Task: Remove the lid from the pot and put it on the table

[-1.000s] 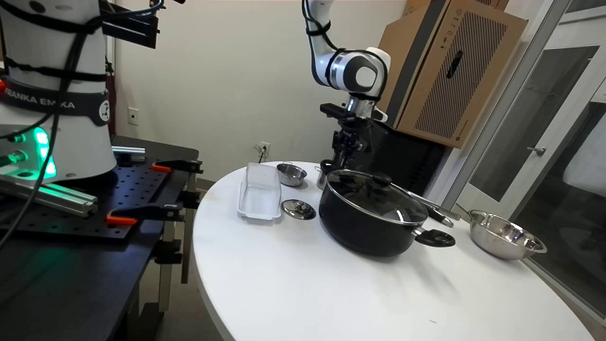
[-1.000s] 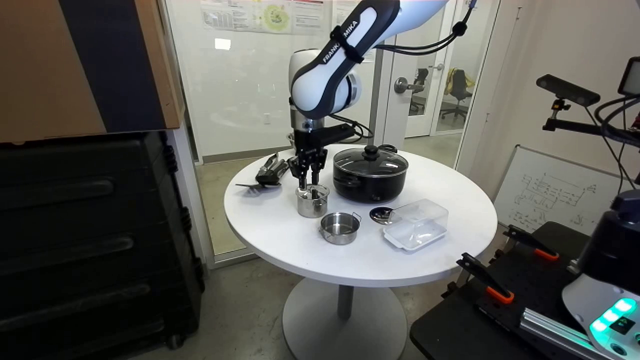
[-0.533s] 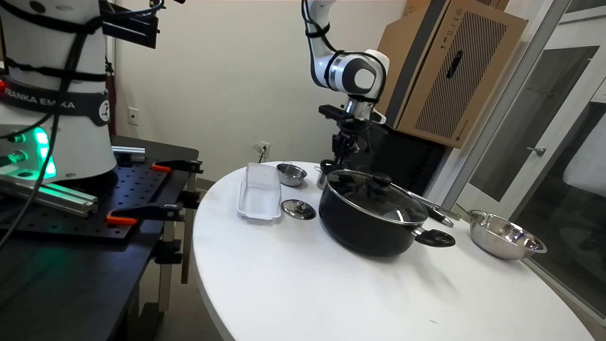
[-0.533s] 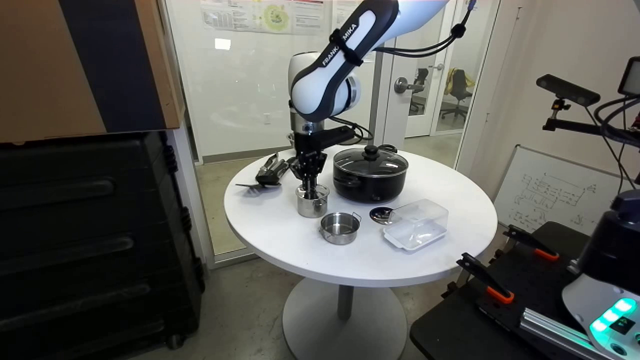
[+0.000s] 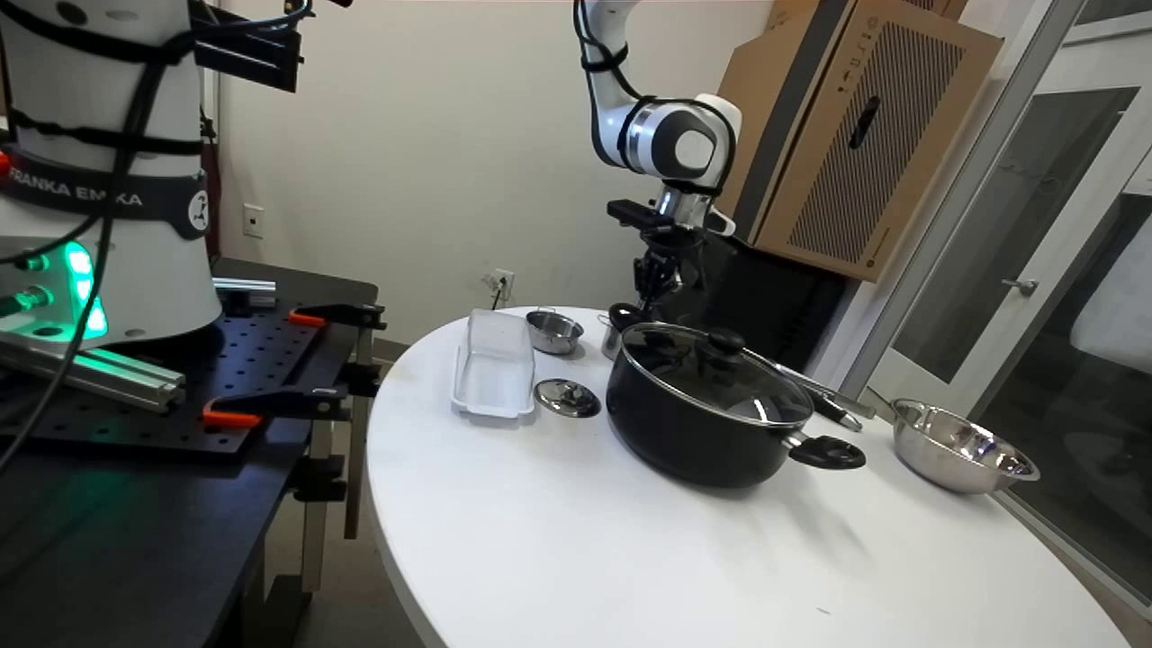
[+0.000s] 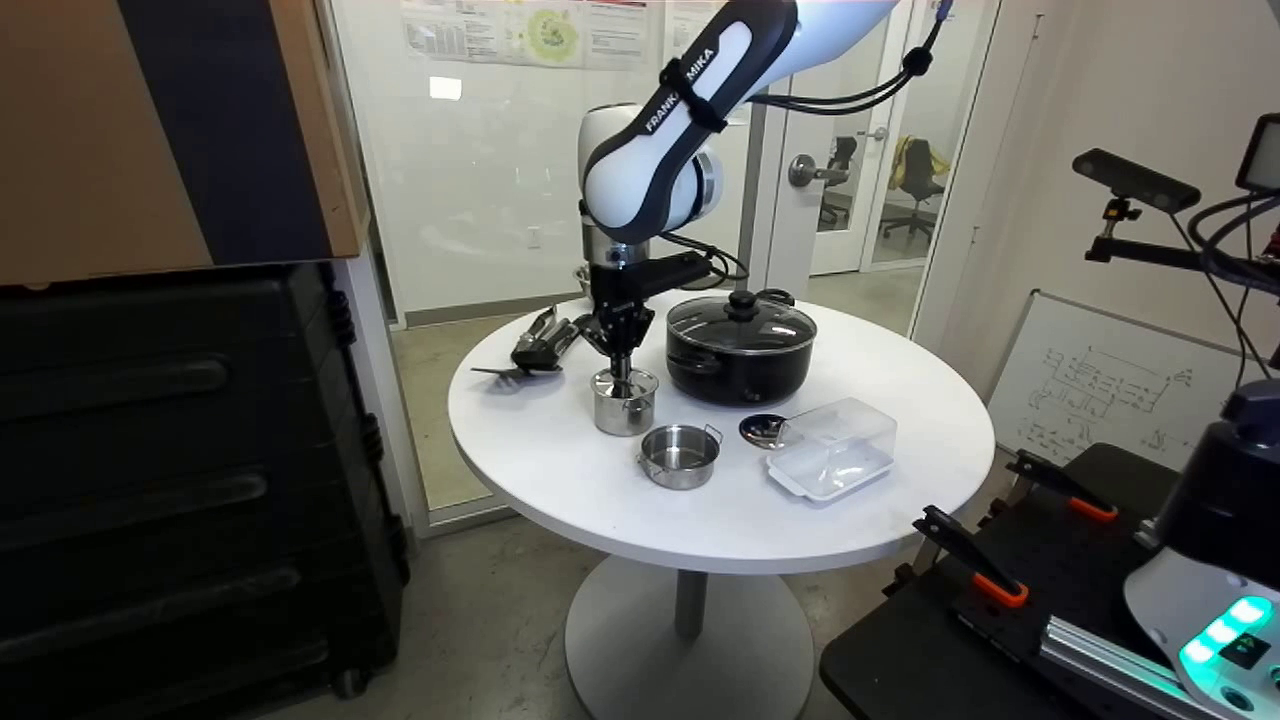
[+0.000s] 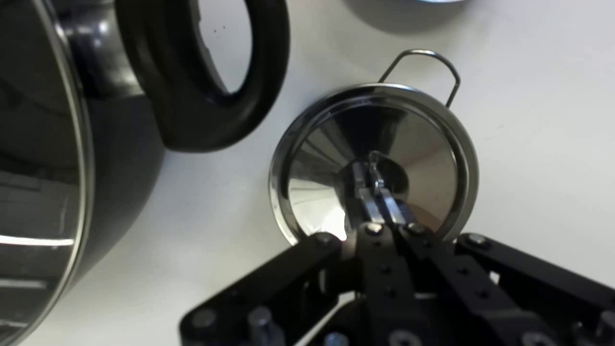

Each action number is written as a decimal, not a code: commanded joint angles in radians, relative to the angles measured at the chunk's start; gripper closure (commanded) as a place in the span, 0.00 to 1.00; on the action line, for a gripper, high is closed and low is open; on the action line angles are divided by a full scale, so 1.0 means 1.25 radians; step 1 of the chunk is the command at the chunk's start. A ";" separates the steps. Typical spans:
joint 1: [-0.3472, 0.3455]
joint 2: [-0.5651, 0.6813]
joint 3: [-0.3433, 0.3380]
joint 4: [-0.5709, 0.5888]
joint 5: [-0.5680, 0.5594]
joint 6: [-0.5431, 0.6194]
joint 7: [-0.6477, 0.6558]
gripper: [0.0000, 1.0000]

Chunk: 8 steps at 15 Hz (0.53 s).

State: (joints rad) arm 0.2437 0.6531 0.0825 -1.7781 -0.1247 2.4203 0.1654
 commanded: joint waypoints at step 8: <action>-0.039 -0.204 -0.006 -0.082 0.024 -0.015 -0.010 1.00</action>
State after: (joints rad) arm 0.2205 0.5125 0.0833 -1.7905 -0.1165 2.4162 0.1641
